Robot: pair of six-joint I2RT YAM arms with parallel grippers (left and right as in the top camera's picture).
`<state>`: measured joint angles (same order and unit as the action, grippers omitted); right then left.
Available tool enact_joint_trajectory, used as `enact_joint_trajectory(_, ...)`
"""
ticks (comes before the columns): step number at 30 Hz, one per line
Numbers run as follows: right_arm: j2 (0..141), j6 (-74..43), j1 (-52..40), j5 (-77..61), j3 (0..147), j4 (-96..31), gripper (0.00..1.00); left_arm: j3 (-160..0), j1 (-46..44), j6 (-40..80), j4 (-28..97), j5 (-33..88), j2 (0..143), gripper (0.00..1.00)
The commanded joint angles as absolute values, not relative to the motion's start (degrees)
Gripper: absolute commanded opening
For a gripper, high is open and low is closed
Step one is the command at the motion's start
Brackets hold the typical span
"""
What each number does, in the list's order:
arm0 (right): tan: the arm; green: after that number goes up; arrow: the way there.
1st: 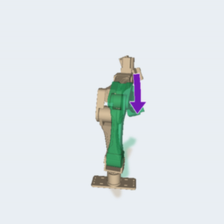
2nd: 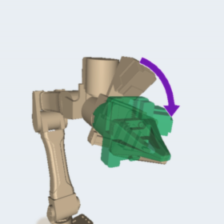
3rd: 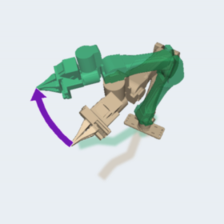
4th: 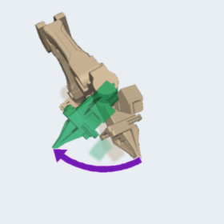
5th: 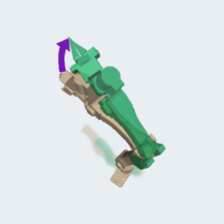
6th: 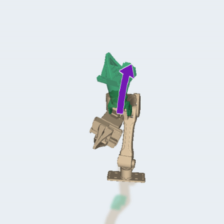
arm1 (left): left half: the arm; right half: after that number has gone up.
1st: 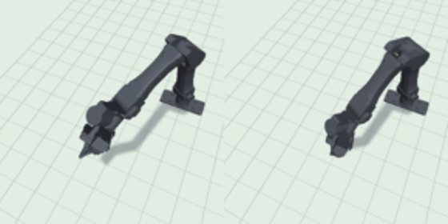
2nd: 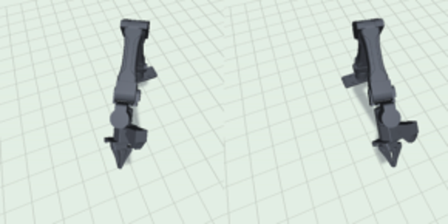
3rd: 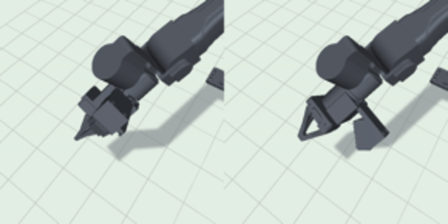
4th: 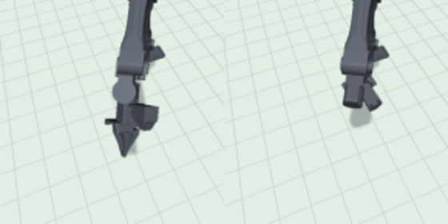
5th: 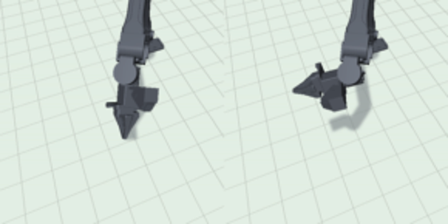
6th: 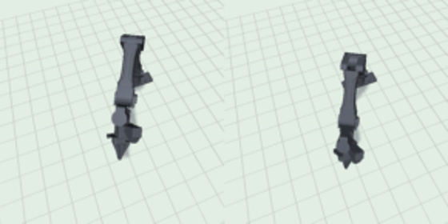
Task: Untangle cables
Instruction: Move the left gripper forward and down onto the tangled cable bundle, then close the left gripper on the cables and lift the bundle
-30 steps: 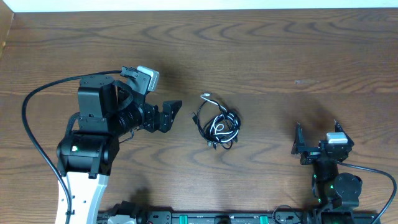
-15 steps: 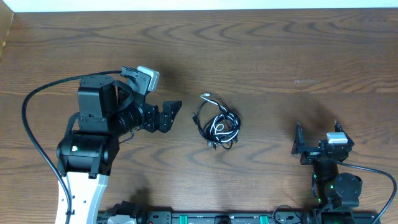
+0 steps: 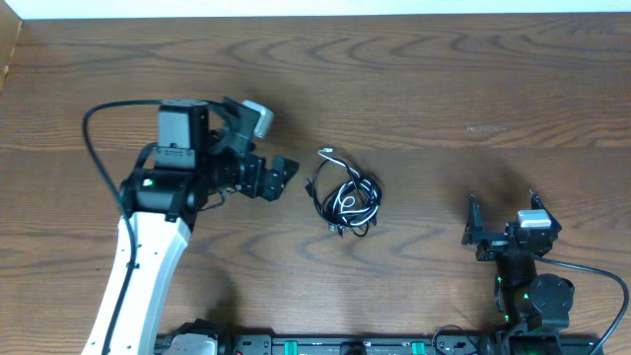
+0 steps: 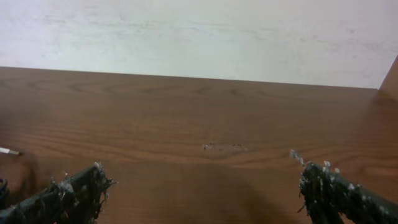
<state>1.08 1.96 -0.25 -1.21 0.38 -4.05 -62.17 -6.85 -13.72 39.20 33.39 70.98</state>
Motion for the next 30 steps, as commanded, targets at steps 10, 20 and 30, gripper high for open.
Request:
enact_joint_trajectory(10,1.08,2.42,-0.95,-0.56,0.32,-4.32,0.99,-63.35,-18.31,-18.44,39.18,36.21,79.92,0.98)
enact_joint_trajectory(20,1.08,2.42,-0.95,-0.58,0.32,-4.32,0.99,-63.33,-26.89,-18.41,40.32,24.77,81.76,0.98)
enact_joint_trajectory(30,1.08,2.42,-0.95,-0.56,0.32,-4.32,0.99,-63.33,-35.18,-18.39,39.81,24.75,85.84,0.98)
